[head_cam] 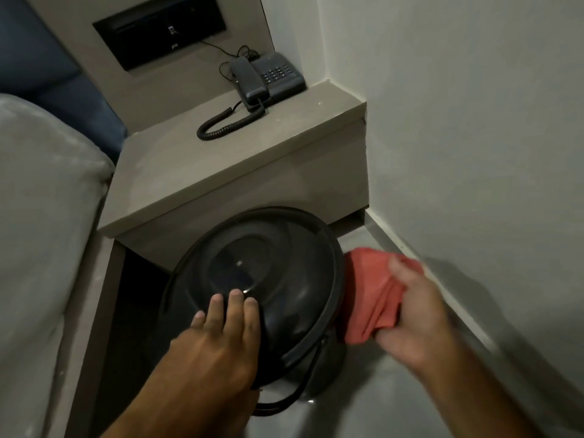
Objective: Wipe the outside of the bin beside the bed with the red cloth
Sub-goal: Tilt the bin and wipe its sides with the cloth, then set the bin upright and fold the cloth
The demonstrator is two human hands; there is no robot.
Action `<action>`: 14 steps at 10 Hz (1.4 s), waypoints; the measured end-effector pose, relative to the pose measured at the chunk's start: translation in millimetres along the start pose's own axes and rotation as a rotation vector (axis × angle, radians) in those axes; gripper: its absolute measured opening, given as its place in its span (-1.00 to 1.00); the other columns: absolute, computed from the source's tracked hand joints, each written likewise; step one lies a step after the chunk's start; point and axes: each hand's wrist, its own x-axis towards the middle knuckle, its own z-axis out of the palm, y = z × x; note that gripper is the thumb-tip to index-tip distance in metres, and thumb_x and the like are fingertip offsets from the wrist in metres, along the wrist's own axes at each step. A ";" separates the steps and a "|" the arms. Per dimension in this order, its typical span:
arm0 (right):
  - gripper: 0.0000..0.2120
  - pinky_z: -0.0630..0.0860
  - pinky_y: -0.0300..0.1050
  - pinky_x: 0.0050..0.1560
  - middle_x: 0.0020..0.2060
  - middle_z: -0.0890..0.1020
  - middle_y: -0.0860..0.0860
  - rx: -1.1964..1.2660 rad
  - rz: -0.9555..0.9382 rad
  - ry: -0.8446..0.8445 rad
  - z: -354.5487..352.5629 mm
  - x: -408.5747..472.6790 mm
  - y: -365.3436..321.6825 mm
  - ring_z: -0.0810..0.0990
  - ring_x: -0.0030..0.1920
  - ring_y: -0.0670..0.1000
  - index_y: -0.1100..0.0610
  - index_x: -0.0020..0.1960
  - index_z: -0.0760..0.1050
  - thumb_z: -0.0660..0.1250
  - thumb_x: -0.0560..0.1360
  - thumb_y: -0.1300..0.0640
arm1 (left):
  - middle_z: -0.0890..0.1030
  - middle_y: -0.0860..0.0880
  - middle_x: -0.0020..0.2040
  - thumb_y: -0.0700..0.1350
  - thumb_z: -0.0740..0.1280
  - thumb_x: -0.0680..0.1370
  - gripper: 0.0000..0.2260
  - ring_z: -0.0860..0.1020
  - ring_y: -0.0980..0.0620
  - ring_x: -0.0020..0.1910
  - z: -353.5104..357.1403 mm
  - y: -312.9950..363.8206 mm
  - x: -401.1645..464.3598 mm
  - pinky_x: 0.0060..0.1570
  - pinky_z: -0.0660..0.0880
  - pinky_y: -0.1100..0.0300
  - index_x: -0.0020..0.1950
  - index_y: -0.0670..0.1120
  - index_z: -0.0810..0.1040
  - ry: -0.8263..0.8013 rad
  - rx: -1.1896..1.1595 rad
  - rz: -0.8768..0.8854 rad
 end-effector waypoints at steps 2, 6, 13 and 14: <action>-0.56 0.70 0.13 -0.38 0.16 0.74 0.14 0.020 -0.213 0.054 34.4 -34.8 -79.9 0.77 0.03 0.18 0.13 0.37 0.57 0.08 0.69 -0.05 | 0.62 -0.44 0.11 -0.05 0.04 0.60 -0.52 0.63 -0.42 0.03 34.7 5.2 -1.6 -0.19 0.66 -0.22 0.17 -0.38 0.58 0.174 0.041 0.127; -0.51 0.71 0.06 -0.19 0.01 0.77 0.20 -0.196 0.105 -0.011 185.1 -105.6 -107.1 0.78 -0.09 0.14 0.21 0.27 0.65 0.17 0.64 -0.12 | 0.71 -0.14 0.09 0.36 0.22 0.45 -0.50 0.69 -0.01 0.05 -92.2 -69.9 8.9 0.06 0.61 0.07 0.00 -0.02 0.66 0.036 -2.285 -0.496; -0.55 0.69 -0.10 -0.28 -0.19 0.70 -0.06 -1.296 -0.230 -0.056 384.8 -182.3 -148.6 0.73 -0.22 -0.10 -0.22 -0.05 0.35 0.54 0.43 0.22 | 0.73 -0.04 -0.14 0.04 0.47 0.46 -0.82 0.72 0.06 -0.24 -259.3 -251.2 -29.0 -0.39 0.63 0.18 -0.05 -0.02 0.58 0.238 -1.994 -0.973; -0.69 0.58 -0.27 -0.29 -0.27 0.69 -0.17 -1.428 -0.304 -0.077 388.2 -157.7 -147.7 0.66 -0.24 -0.18 -0.14 -0.23 0.54 0.46 0.49 0.26 | 0.71 -0.05 -0.13 0.07 0.46 0.45 -0.78 0.72 0.05 -0.23 -251.9 -250.7 -1.3 -0.32 0.65 0.14 -0.05 -0.02 0.55 0.209 -1.933 -1.001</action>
